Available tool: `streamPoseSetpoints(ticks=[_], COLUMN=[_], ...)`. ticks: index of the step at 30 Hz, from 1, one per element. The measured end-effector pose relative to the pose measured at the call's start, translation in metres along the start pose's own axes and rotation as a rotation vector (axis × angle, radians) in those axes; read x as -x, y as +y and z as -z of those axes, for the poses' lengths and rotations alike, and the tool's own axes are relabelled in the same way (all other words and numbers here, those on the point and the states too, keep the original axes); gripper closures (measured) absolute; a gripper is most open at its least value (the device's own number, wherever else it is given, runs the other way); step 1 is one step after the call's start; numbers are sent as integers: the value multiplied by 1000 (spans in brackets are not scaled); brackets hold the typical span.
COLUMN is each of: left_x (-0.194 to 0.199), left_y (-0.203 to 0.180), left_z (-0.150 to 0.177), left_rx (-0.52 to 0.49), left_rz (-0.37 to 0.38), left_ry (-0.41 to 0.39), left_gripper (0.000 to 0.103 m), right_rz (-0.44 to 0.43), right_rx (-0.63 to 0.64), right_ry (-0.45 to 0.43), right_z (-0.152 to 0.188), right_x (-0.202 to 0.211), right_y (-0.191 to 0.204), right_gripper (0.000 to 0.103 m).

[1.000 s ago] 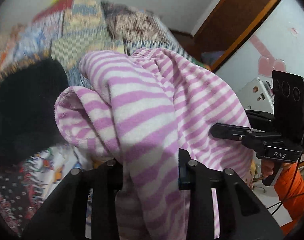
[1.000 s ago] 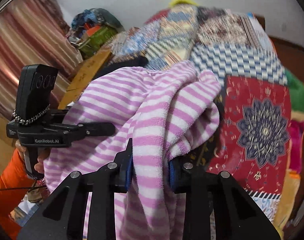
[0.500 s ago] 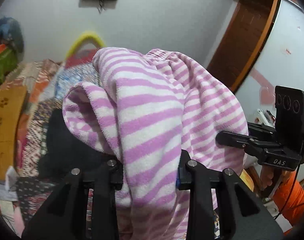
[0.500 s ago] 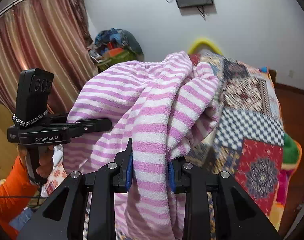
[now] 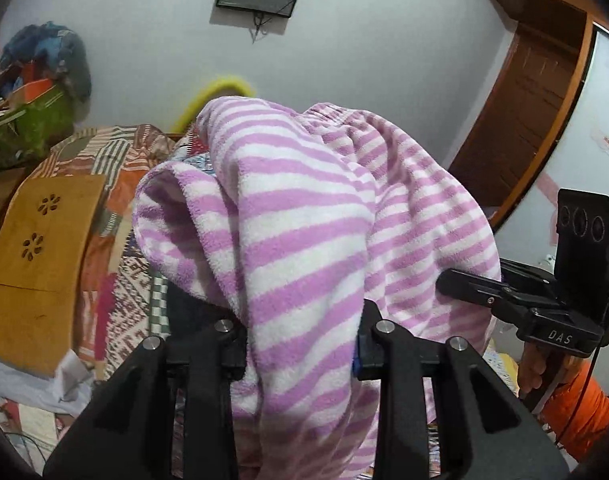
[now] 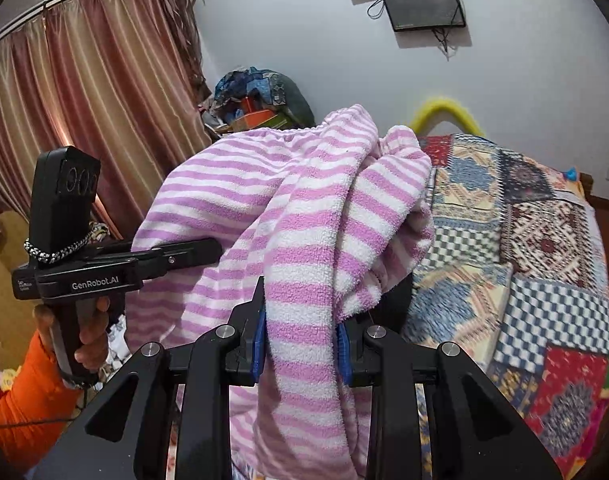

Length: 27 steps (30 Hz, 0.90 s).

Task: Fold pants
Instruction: 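Lift the pants with both grippers and fold them over onto themselves, then lay the folded pants down and open both grippers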

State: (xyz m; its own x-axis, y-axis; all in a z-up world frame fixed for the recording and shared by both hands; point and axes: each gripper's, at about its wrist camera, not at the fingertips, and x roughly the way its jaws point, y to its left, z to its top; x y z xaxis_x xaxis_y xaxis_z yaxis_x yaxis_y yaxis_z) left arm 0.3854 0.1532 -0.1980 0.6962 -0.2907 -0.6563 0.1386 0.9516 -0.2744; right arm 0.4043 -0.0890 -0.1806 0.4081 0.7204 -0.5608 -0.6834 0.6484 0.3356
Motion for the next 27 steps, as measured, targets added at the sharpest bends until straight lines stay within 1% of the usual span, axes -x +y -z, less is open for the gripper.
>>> streamPoseSetpoints(ticks=[6, 11, 18, 20, 22, 25, 27], left_x=[-34, -68, -130, -151, -174, -196, -206], left_y=[42, 68, 106, 118, 133, 154, 168], left_z=[-14, -22, -32, -31, -25, -12, -2], left_rx=[25, 17, 45, 65, 104, 169, 203], left_rz=[-24, -42, -40, -40, -42, -47, -63], left_ry=[45, 78, 151, 188, 232, 273, 292], left_gripper=[71, 72, 71, 71, 70, 68, 63], right_rz=[-11, -12, 6, 14, 19, 33, 48], right_rx=[-15, -44, -76, -101, -121, -153, -167], right_ry=[26, 49, 81, 96, 122, 174, 210], right_z=[-12, -18, -20, -17, -14, -7, -2], right_x=[-46, -85, -131, -145, -160, -184, -197], right_y=[-3, -15, -30, -39, -48, -64, -73], right_gripper=[78, 78, 78, 78, 78, 78, 77])
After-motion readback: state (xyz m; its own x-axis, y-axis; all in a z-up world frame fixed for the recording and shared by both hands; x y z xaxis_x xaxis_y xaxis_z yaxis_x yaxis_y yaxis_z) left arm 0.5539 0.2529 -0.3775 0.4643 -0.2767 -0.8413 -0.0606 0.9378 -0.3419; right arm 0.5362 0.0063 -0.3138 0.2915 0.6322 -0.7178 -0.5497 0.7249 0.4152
